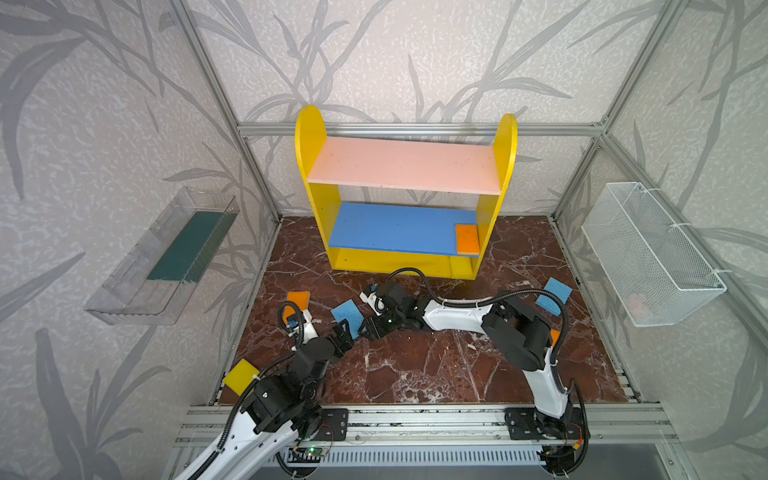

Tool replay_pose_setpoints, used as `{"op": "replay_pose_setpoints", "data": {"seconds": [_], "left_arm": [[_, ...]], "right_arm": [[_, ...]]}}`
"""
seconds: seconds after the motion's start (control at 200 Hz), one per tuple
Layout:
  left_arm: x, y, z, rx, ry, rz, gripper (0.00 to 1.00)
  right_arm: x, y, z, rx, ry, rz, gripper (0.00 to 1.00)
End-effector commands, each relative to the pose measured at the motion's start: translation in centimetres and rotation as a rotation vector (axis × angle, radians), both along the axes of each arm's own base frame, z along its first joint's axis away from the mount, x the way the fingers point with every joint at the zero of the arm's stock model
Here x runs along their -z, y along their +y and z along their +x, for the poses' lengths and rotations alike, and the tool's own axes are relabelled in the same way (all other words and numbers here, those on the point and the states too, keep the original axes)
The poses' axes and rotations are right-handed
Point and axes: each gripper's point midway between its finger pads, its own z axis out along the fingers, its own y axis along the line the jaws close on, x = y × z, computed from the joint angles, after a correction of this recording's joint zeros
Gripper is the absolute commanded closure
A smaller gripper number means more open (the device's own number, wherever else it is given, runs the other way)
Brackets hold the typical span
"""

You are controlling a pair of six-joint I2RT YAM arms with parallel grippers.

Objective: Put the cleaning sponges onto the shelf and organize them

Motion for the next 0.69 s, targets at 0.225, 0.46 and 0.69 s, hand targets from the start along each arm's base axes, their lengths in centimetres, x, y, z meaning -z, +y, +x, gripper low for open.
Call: {"op": "replay_pose_setpoints", "data": {"seconds": [0.225,0.46,0.69], "left_arm": [[0.3,1.2,-1.0,-0.008,-0.002,0.008,0.04],[-1.5,0.8,-1.4,0.033,-0.023,-0.013,0.04],[-5.2,-0.4,-1.7,0.135,-0.04,0.01,0.06]], "right_arm": [[1.9,1.0,0.8,0.007,0.022,-0.032,0.74],[1.4,0.7,0.9,0.024,0.019,-0.031,1.0],[-3.2,-0.5,0.6,0.016,-0.064,0.018,1.0]]}}
